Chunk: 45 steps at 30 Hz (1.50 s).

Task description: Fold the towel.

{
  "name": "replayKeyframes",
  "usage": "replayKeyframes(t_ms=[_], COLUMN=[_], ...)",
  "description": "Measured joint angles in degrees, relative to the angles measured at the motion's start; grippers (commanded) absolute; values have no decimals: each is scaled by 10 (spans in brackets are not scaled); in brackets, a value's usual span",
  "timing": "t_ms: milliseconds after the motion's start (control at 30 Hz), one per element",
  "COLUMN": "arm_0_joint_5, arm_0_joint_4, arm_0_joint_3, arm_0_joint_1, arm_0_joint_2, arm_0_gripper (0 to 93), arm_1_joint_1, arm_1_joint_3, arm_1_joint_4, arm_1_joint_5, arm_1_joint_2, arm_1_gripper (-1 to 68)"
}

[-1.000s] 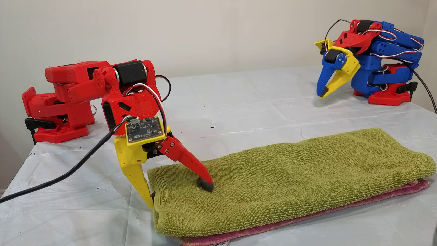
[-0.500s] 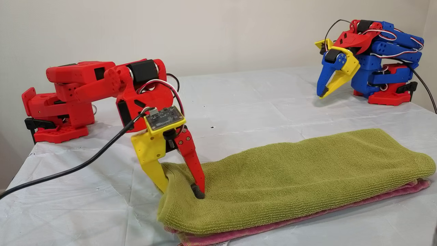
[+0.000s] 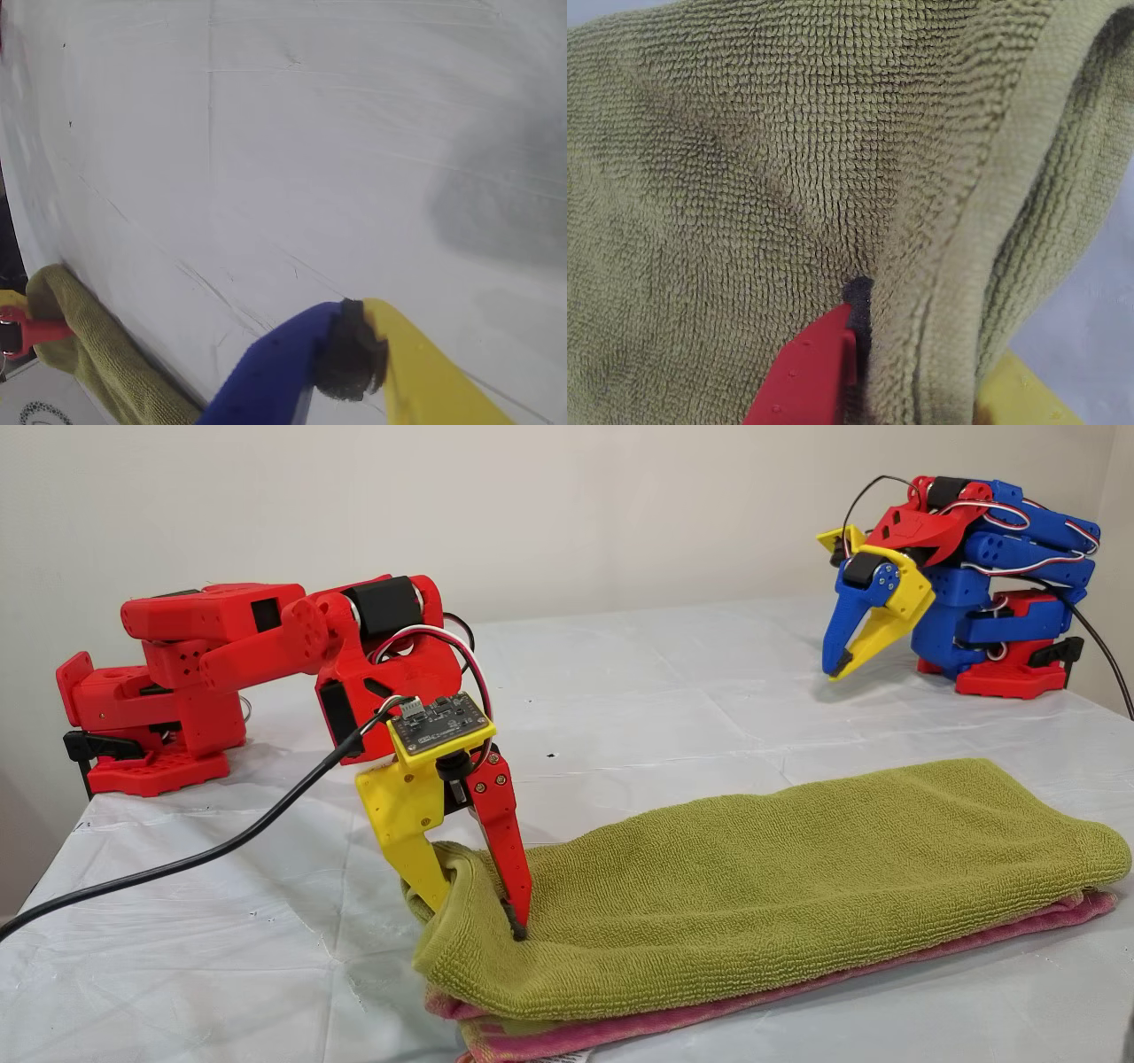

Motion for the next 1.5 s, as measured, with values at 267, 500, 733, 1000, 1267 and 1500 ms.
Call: replayKeyframes(t_ms=[267,500,733,1000,1267,1500], arm_0_joint_5=[8,-24,-81,-72,55,208], arm_0_joint_4=[95,98,98,98,98,98], arm_0_joint_3=[57,315,508,715,704,560], arm_0_joint_1=[4,29,74,91,10,-92], arm_0_joint_2=[83,268,452,679,711,615], arm_0_gripper=[3,3,3,3,2,2], arm_1_joint_1=[0,0,0,0,0,0], arm_1_joint_3=[0,0,0,0,0,0], arm_1_joint_4=[0,0,0,0,0,0], arm_1_joint_5=[0,0,0,0,0,0], arm_1_joint_2=[0,0,0,0,0,0], arm_1_gripper=[1,1,1,1,1,1])
